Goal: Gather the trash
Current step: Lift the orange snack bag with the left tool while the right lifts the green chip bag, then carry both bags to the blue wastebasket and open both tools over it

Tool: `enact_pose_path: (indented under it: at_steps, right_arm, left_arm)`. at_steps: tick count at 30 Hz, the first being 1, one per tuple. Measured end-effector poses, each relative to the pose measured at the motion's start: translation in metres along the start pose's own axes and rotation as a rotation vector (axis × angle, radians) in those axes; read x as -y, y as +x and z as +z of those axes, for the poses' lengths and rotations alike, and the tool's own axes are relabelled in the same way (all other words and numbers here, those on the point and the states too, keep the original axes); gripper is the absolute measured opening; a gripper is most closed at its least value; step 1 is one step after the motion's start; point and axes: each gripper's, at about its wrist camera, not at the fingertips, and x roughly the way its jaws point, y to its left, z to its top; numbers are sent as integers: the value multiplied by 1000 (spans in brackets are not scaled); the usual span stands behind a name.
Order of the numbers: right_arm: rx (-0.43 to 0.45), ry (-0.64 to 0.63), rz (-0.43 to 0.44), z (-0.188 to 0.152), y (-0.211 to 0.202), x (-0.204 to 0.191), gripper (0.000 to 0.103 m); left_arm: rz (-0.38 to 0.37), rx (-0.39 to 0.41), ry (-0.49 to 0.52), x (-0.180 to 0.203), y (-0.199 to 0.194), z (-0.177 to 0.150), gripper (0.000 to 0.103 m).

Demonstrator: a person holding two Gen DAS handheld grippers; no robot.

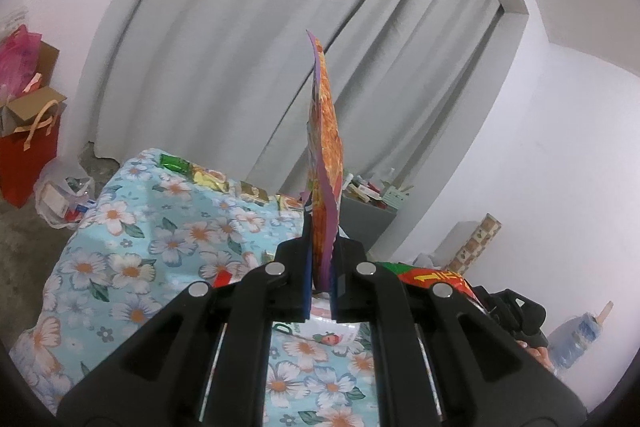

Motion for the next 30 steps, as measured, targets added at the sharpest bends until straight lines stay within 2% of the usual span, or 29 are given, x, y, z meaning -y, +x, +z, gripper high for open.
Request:
enact_pose_path:
  at_steps: [17, 23, 26, 30]
  right_arm:
    - [101, -7, 83, 8, -59, 0, 7]
    - [175, -8, 115, 10, -105, 6, 7]
    - [238, -29, 125, 10, -139, 2, 7]
    - [366, -74, 124, 8, -199, -11, 7]
  left_arm:
    - [-113, -59, 96, 48, 27, -15, 4]
    - [-183, -129, 144, 81, 48, -26, 4]
    - [-226, -158, 168, 99, 59, -28, 4]
    - [-307, -200, 210, 133, 80, -36, 4]
